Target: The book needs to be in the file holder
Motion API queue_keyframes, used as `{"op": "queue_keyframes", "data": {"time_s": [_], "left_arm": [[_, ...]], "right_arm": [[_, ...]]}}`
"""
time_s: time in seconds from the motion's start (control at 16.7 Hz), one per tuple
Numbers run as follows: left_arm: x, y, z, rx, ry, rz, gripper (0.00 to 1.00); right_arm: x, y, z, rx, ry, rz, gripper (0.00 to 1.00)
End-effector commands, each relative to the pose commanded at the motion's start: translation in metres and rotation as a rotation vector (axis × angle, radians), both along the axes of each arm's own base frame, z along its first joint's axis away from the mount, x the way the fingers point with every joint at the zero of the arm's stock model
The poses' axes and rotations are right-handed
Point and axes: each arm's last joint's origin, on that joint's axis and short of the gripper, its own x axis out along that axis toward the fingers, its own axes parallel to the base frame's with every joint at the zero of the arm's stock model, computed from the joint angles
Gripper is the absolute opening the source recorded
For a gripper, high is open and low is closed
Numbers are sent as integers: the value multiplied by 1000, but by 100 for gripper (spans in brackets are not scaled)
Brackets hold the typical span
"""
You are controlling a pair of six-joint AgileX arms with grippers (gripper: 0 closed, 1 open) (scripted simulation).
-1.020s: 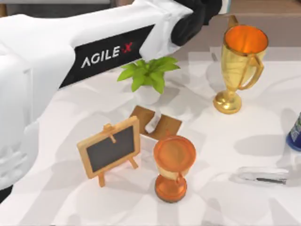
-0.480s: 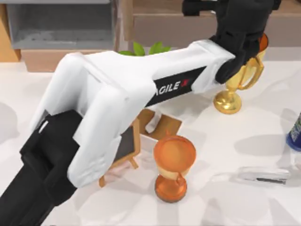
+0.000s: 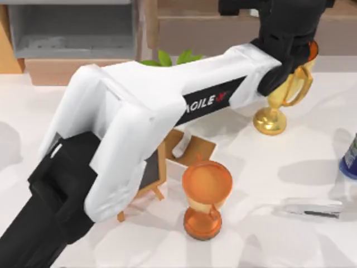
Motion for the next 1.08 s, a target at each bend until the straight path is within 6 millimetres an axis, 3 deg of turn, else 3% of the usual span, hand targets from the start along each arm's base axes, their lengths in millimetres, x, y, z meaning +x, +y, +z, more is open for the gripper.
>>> {"op": "queue_keyframes", "data": {"time_s": [0.54,1.08], "left_arm": [[13,-1,0,0,0,0,100],[13,-1,0,0,0,0,32]], "right_arm": [[0,0,0,0,0,0,100],[0,0,0,0,0,0,100]]}}
